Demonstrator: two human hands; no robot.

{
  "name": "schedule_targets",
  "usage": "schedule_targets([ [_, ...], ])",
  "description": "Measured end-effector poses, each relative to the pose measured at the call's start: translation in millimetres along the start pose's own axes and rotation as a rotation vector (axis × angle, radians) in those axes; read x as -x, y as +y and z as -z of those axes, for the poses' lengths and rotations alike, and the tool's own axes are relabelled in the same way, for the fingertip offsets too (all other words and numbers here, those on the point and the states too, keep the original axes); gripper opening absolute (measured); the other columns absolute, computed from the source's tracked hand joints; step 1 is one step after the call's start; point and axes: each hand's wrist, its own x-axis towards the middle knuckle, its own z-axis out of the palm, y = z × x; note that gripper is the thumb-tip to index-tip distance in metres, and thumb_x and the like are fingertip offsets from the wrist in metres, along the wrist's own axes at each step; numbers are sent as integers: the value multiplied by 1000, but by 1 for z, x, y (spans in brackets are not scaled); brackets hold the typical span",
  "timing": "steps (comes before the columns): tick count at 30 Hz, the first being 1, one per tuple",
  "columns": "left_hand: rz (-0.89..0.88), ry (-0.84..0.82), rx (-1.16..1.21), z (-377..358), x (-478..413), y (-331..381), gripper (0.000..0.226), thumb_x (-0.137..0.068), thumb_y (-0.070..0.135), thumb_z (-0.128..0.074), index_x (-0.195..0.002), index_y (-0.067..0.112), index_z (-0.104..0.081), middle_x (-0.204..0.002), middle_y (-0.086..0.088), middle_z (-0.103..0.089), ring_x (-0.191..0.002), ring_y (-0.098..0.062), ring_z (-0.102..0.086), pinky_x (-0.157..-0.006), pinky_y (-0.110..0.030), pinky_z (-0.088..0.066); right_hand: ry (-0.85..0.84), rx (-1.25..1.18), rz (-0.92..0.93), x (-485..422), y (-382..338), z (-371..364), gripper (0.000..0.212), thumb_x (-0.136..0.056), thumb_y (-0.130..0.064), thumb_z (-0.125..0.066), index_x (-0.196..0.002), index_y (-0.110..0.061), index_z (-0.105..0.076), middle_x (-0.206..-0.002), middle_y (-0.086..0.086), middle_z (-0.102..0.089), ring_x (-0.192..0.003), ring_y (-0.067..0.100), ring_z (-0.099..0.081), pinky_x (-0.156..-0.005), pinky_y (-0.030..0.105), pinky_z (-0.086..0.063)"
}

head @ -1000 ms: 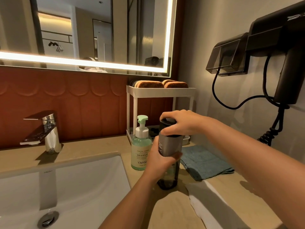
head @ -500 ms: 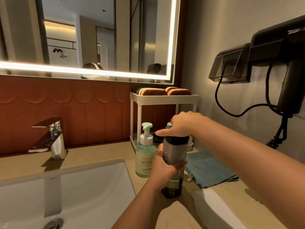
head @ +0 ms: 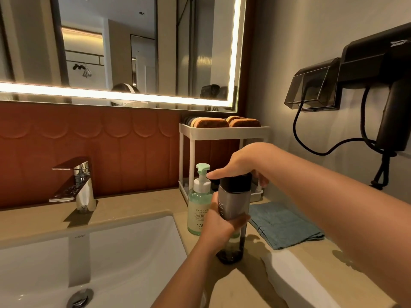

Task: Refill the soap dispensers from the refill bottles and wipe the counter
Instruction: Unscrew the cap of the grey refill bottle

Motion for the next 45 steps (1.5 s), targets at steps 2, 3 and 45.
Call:
schedule_targets([
  [2,14,-2,-12,0,1,-1,83,-67,31,-81,-132,38,-28,-117,11,-49,-116,-22,-49,-96,-48,-48,80,36,24,-3,1,-2,78,-82,-65,-48,-139,-13,-35,-124,9,-47,-100,25,-49,-80,30,-46],
  [3,8,-2,-16,0,2,-1,85,-67,32,-81,-133,37,-28,-120,11,-49,-117,-21,-49,-97,-48,-47,96,62,45,-4,1,0,72,-84,-61,-51,-136,-12,-38,-116,8,-48,-95,24,-51,-76,28,-48],
  [45,-68,68,-123,-1,-7,-11,98,-73,36,-76,-144,33,-9,-148,3,-27,-134,-20,-32,-107,-45,-38,349,-490,367,-12,82,-4,58,-80,-34,-69,-131,-22,-45,-131,1,-44,-111,14,-43,-85,24,-41],
])
